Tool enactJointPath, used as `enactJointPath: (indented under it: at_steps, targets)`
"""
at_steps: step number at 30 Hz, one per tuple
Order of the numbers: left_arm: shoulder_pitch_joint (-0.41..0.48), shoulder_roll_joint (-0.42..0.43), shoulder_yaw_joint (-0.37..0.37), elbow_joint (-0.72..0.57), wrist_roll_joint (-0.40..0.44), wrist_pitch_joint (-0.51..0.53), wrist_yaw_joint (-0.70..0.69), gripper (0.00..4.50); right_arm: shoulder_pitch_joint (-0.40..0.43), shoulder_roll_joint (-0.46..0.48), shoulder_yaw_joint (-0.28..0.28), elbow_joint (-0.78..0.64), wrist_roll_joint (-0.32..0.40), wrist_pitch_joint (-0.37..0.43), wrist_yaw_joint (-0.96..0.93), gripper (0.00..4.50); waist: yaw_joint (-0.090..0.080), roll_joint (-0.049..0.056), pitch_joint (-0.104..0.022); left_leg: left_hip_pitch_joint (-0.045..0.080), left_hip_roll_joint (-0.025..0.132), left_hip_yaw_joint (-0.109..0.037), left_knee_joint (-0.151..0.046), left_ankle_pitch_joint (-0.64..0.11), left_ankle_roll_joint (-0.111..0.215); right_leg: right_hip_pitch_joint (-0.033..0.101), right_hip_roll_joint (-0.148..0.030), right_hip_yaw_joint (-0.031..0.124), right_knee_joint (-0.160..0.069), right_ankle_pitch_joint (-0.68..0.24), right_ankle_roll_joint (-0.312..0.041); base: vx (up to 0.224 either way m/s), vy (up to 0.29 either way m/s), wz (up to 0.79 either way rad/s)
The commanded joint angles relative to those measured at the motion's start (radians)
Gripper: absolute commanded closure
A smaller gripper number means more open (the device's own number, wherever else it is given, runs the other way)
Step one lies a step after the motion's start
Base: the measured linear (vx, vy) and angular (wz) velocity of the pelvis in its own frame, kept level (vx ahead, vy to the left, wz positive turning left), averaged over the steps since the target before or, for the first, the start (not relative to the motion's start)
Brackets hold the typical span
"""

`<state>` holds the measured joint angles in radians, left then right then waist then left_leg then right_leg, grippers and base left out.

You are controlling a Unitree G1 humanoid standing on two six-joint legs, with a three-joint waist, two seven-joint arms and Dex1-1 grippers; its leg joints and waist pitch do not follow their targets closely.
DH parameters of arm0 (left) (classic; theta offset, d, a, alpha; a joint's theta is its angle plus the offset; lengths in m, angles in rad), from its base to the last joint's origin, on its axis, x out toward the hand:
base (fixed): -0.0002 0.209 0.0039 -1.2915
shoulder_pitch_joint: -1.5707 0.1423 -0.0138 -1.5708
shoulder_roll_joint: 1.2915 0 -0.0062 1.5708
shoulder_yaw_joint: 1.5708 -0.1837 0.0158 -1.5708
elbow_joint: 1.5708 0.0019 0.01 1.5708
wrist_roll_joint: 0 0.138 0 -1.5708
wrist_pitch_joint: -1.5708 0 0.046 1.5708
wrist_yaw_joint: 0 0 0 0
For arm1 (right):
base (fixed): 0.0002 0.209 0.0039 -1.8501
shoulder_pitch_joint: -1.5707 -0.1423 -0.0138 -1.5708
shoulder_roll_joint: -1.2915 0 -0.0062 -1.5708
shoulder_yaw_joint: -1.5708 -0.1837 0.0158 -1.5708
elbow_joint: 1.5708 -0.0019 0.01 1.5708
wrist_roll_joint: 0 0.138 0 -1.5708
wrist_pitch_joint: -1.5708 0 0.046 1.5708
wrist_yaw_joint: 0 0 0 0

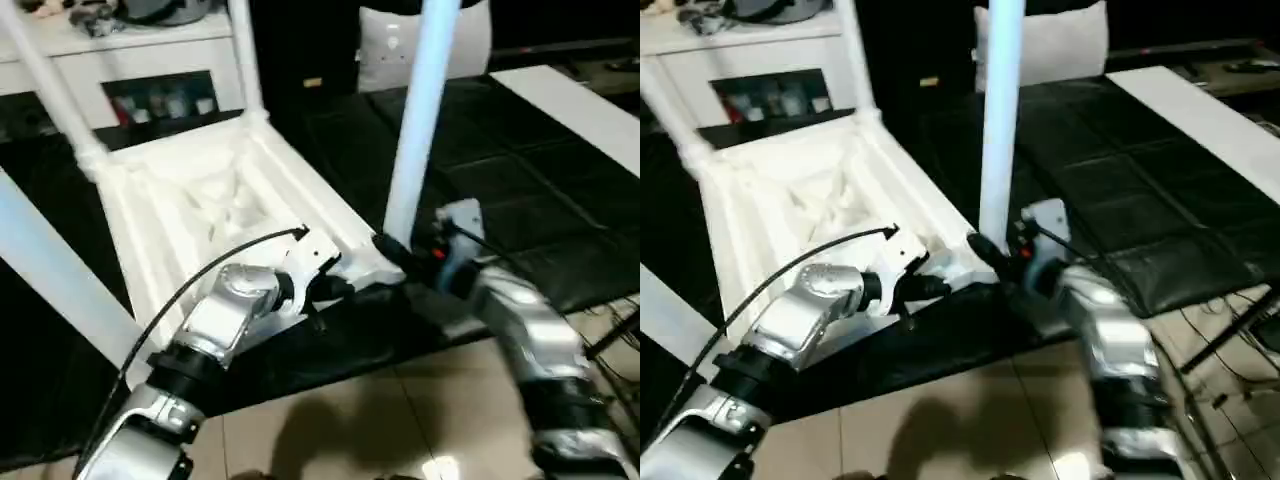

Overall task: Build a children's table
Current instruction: Rotate leg to tighten

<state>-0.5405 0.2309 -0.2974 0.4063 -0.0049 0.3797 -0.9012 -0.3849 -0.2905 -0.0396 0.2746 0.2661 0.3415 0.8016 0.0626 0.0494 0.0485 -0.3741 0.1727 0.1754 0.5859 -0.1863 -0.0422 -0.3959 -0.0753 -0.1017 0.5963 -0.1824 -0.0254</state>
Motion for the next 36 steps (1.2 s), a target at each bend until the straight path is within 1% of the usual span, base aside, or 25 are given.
enactJointPath:
  at_steps: [1, 2, 4, 5, 6, 7, 8, 9, 11, 13, 14, 15, 18, 19, 20, 23, 24, 26, 27, 29, 30, 31, 32, 35, 36]
  targets:
    - [0.012, 0.037, -0.020, -0.013, -0.002, -0.072, -0.083, 4.50, 0.007, -0.042, 0.006, -0.033, 0.021, -0.024, 0.094, 0.74, 0.007, -0.007, -0.065, 0.005, 0.058, -0.022, -0.056, -0.152, 0.099, 0.061, -0.085, 0.059, -0.077, -0.184, -0.197, 0.000, 0.000, 0.00]
    - [0.015, 0.050, -0.025, -0.013, -0.002, -0.090, -0.104, 4.50, 0.008, -0.059, 0.004, -0.033, 0.019, -0.032, 0.111, 0.61, 0.010, -0.007, -0.065, 0.006, 0.058, -0.023, -0.057, -0.158, 0.095, 0.061, -0.085, 0.058, -0.079, -0.208, -0.190, 0.000, 0.000, 0.00]
    - [0.017, 0.072, -0.042, -0.009, 0.004, -0.105, -0.136, 4.50, 0.013, -0.090, 0.011, -0.034, 0.014, -0.044, 0.153, 0.61, 0.013, -0.005, -0.064, 0.009, 0.060, -0.021, -0.057, -0.162, 0.087, 0.057, -0.084, 0.059, -0.081, -0.225, -0.186, 0.000, 0.000, 0.00]
    - [0.020, 0.108, -0.074, -0.003, 0.016, -0.138, -0.191, 4.50, 0.019, -0.137, 0.024, -0.034, 0.010, -0.063, 0.220, 0.61, 0.017, -0.007, -0.063, 0.010, 0.060, -0.021, -0.058, -0.171, 0.085, 0.056, -0.084, 0.058, -0.081, -0.242, -0.184, 0.000, 0.000, 0.00]
    - [0.021, 0.129, -0.093, 0.001, 0.023, -0.160, -0.227, 4.50, 0.023, -0.168, 0.034, -0.034, 0.015, -0.075, 0.274, 0.61, 0.022, -0.005, -0.063, 0.011, 0.063, -0.022, -0.059, -0.172, 0.084, 0.056, -0.084, 0.059, -0.080, -0.244, -0.181, 0.000, 0.000, 0.00]
    - [0.021, 0.129, -0.093, 0.001, 0.023, -0.160, -0.227, 4.50, 0.023, -0.168, 0.034, -0.034, 0.015, -0.075, 0.274, 0.61, 0.025, -0.005, -0.064, 0.012, 0.062, -0.021, -0.058, -0.174, 0.085, 0.056, -0.083, 0.059, -0.080, -0.243, -0.181, 0.000, 0.000, 0.00]
    - [0.023, 0.159, -0.121, 0.003, 0.029, -0.196, -0.289, 4.50, 0.027, -0.213, 0.054, -0.037, 0.030, -0.085, 0.362, 0.61, 0.030, -0.004, -0.065, 0.015, 0.064, -0.020, -0.057, -0.172, 0.085, 0.053, -0.083, 0.060, -0.079, -0.234, -0.183, 0.000, 0.000, 0.00]
    - [0.023, 0.159, -0.121, 0.003, 0.029, -0.196, -0.289, 4.50, 0.027, -0.213, 0.054, -0.037, 0.030, -0.085, 0.362, 0.61, 0.033, -0.004, -0.065, 0.015, 0.064, -0.020, -0.056, -0.175, 0.088, 0.054, -0.082, 0.059, -0.078, -0.230, -0.187, 0.000, 0.000, 0.00]
    - [0.022, 0.188, -0.150, 0.001, 0.033, -0.233, -0.359, 4.50, 0.026, -0.250, 0.081, -0.045, 0.047, -0.081, 0.454, 0.88, 0.037, -0.006, -0.065, 0.012, 0.065, -0.020, -0.056, -0.165, 0.092, 0.056, -0.084, 0.059, -0.074, -0.212, -0.195, 0.000, 0.000, 0.00]
    - [0.018, 0.201, -0.164, -0.001, 0.034, -0.254, -0.399, 4.50, 0.022, -0.267, 0.099, -0.049, 0.059, -0.070, 0.508, 0.95, 0.044, -0.005, -0.066, 0.011, 0.065, -0.019, -0.055, -0.160, 0.099, 0.056, -0.085, 0.059, -0.074, -0.213, -0.200, 0.000, 0.000, 0.00]
    - [0.017, 0.204, -0.168, -0.001, 0.034, -0.261, -0.411, 4.50, 0.020, -0.272, 0.106, -0.050, 0.061, -0.067, 0.524, 0.98, 0.044, -0.005, -0.066, 0.011, 0.065, -0.019, -0.055, -0.160, 0.099, 0.056, -0.085, 0.059, -0.074, -0.213, -0.200, 0.000, 0.000, 0.00]
    - [0.011, 0.208, -0.177, -0.005, 0.033, -0.271, -0.436, 4.50, 0.014, -0.278, 0.124, -0.051, 0.061, -0.064, 0.553, 1.16, 0.050, -0.008, -0.067, 0.014, 0.068, -0.019, -0.054, -0.156, 0.099, 0.054, -0.086, 0.060, -0.073, -0.212, -0.202, 0.000, 0.000, 0.00]
    - [0.000, 0.213, -0.193, -0.008, 0.030, -0.287, -0.468, 4.50, 0.001, -0.282, 0.152, -0.044, 0.054, -0.068, 0.592, 1.40, 0.058, -0.006, -0.067, 0.017, 0.070, -0.019, -0.055, -0.163, 0.092, 0.051, -0.086, 0.060, -0.072, -0.222, -0.207, 0.000, 0.000, 0.00]
    - [-0.004, 0.214, -0.198, -0.008, 0.030, -0.291, -0.476, 4.50, -0.003, -0.282, 0.160, -0.041, 0.051, -0.070, 0.601, 1.47, 0.061, -0.006, -0.067, 0.018, 0.070, -0.020, -0.056, -0.173, 0.086, 0.052, -0.087, 0.059, -0.073, -0.236, -0.206, 0.000, 0.000, 0.00]
    - [-0.008, 0.214, -0.203, -0.009, 0.030, -0.298, -0.482, 4.50, -0.008, -0.280, 0.171, -0.038, 0.049, -0.072, 0.614, 1.59, 0.062, -0.009, -0.066, 0.018, 0.070, -0.020, -0.057, -0.176, 0.082, 0.052, -0.087, 0.060, -0.073, -0.244, -0.203, 0.000, 0.000, 0.00]
    - [-0.011, 0.213, -0.206, -0.008, 0.030, -0.302, -0.486, 4.50, -0.011, -0.279, 0.178, -0.036, 0.049, -0.073, 0.622, 1.86, 0.071, -0.008, -0.067, 0.019, 0.071, -0.020, -0.057, -0.169, 0.075, 0.051, -0.089, 0.062, -0.072, -0.244, -0.199, 0.000, 0.000, 0.00]
    - [-0.016, 0.210, -0.208, -0.006, 0.032, -0.307, -0.491, 4.50, -0.014, -0.281, 0.192, -0.037, 0.051, -0.062, 0.645, 1.90, 0.072, -0.013, -0.067, 0.020, 0.071, -0.019, -0.057, -0.170, 0.075, 0.051, -0.088, 0.062, -0.072, -0.244, -0.199, 0.000, 0.000, 0.00]
    - [-0.024, 0.203, -0.209, 0.007, 0.036, -0.317, -0.496, 4.50, -0.018, -0.288, 0.215, -0.037, 0.054, -0.043, 0.677, 2.14, 0.074, -0.011, -0.067, 0.019, 0.069, -0.020, -0.056, -0.170, 0.075, 0.053, -0.089, 0.062, -0.072, -0.254, -0.194, 0.000, 0.000, 0.00]
    - [-0.024, 0.203, -0.209, 0.008, 0.036, -0.317, -0.496, 4.50, -0.018, -0.288, 0.216, -0.037, 0.054, -0.042, 0.679, 2.14, 0.076, -0.011, -0.068, 0.018, 0.070, -0.020, -0.056, -0.162, 0.075, 0.054, -0.089, 0.061, -0.071, -0.248, -0.193, 0.000, 0.000, 0.00]
    - [-0.026, 0.202, -0.207, 0.016, 0.037, -0.321, -0.499, 4.50, -0.018, -0.292, 0.223, -0.036, 0.058, -0.031, 0.691, 2.35, 0.075, -0.012, -0.068, 0.018, 0.069, -0.020, -0.056, -0.156, 0.077, 0.054, -0.088, 0.061, -0.071, -0.243, -0.193, 0.000, 0.000, 0.00]
    - [-0.027, 0.204, -0.205, 0.022, 0.035, -0.323, -0.500, 4.50, -0.018, -0.295, 0.227, -0.035, 0.060, -0.028, 0.698, 2.44, 0.077, -0.008, -0.069, 0.018, 0.070, -0.020, -0.055, -0.155, 0.077, 0.053, -0.090, 0.062, -0.070, -0.240, -0.193, 0.000, 0.000, 0.00]
    - [-0.025, 0.206, -0.203, 0.025, 0.033, -0.322, -0.500, 4.50, -0.016, -0.297, 0.228, -0.035, 0.063, -0.026, 0.702, 2.49, 0.077, -0.010, -0.069, 0.017, 0.069, -0.020, -0.055, -0.154, 0.077, 0.054, -0.090, 0.061, -0.071, -0.239, -0.193, 0.000, 0.000, 0.00]
    - [-0.021, 0.209, -0.198, 0.024, 0.028, -0.312, -0.498, 4.50, -0.012, -0.298, 0.226, -0.038, 0.069, -0.021, 0.703, 2.52, 0.078, -0.007, -0.070, 0.017, 0.069, -0.021, -0.055, -0.152, 0.076, 0.054, -0.089, 0.061, -0.070, -0.234, -0.194, 0.000, 0.000, 0.00]
    - [-0.016, 0.211, -0.192, 0.022, 0.021, -0.297, -0.492, 4.50, -0.006, -0.295, 0.221, -0.046, 0.082, -0.011, 0.701, 2.56, 0.077, -0.008, -0.070, 0.017, 0.069, -0.021, -0.055, -0.157, 0.075, 0.055, -0.088, 0.060, -0.070, -0.232, -0.196, 0.000, 0.000, 0.00]
    - [-0.011, 0.204, -0.177, 0.015, 0.013, -0.254, -0.464, 4.50, 0.004, -0.281, 0.210, -0.062, 0.094, 0.006, 0.674, 2.56, 0.077, -0.009, -0.069, 0.018, 0.069, -0.020, -0.055, -0.161, 0.072, 0.055, -0.089, 0.060, -0.071, -0.240, -0.195, 0.000, 0.000, 0.00]
